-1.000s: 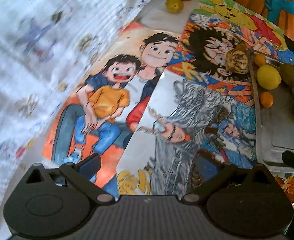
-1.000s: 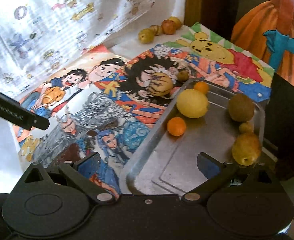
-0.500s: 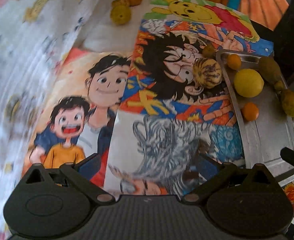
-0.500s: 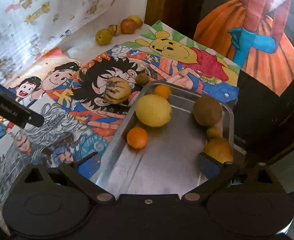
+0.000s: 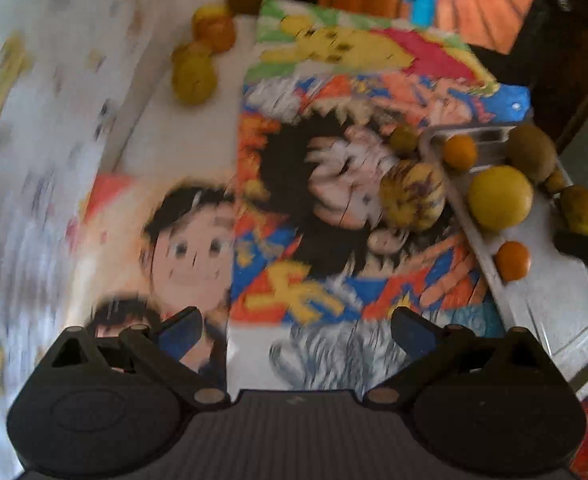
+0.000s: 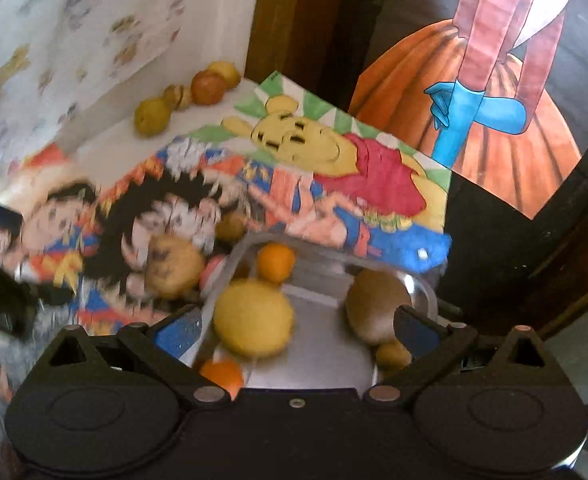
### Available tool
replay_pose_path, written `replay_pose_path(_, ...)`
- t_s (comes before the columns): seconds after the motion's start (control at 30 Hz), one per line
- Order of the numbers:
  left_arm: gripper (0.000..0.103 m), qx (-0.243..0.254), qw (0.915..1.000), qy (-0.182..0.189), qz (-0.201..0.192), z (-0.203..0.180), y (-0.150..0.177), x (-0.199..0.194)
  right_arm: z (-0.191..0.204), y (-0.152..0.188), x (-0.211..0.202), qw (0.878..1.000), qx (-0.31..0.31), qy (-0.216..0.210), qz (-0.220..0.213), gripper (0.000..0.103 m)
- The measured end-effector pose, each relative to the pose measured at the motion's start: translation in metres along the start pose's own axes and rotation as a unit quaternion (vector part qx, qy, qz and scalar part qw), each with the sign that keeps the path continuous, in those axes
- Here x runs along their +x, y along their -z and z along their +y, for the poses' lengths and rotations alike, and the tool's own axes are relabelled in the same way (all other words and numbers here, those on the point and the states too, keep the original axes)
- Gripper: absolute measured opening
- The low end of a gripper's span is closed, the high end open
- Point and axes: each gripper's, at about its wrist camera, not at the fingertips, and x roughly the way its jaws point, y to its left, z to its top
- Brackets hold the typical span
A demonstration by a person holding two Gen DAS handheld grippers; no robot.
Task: Organize fruits
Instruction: 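Close right gripper on a small brown fruit while left gripper closes on the striped pepino melon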
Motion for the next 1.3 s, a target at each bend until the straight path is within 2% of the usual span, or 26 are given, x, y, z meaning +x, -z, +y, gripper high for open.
replay_pose_path(0.1, 0.102, 0.033, 0.9989, 0.003, -0.032, -0.012, -0.012, 0.002, -0.009, -0.02, 0.016, 1.0, 0.016, -0.027, 0.001, 0.101)
replay_pose_path(0.2, 0.102, 0.062, 0.9965, 0.014, -0.054, -0.024, -0.024, 0.005, -0.013, -0.038, 0.036, 0.998, 0.023, -0.062, 0.021, 0.099)
replay_pose_path(0.3, 0.102, 0.094, 0.9928, 0.019, -0.073, -0.033, -0.033, 0.01, -0.014, -0.052, 0.054, 0.996, 0.026, -0.079, 0.034, 0.098)
replay_pose_path(0.47, 0.102, 0.143, 0.9855, 0.015, -0.091, -0.046, -0.042, 0.022, -0.009, -0.067, 0.081, 0.993, -0.002, -0.106, 0.054, 0.085)
replay_pose_path(0.63, 0.1, 0.171, 0.9795, 0.031, -0.102, -0.05, -0.043, 0.029, -0.004, -0.078, 0.1, 0.99, -0.032, -0.124, 0.063, 0.074)
replay_pose_path(0.73, 0.094, 0.17, 0.979, 0.044, -0.103, -0.051, -0.044, 0.032, -0.001, -0.082, 0.112, 0.987, -0.04, -0.137, 0.075, 0.064)
replay_pose_path(0.97, 0.082, 0.146, 0.9807, 0.092, -0.091, -0.049, -0.051, 0.042, 0.009, -0.086, 0.13, 0.982, -0.05, -0.157, 0.093, 0.049)
replay_pose_path(1.1, 0.075, 0.14, 0.9809, 0.108, -0.08, -0.049, -0.054, 0.048, 0.012, -0.086, 0.137, 0.98, -0.054, -0.164, 0.103, 0.043)
replay_pose_path(1.3, 0.07, 0.129, 0.9819, 0.122, -0.067, -0.049, -0.058, 0.056, 0.013, -0.086, 0.146, 0.975, -0.056, -0.181, 0.116, 0.037)
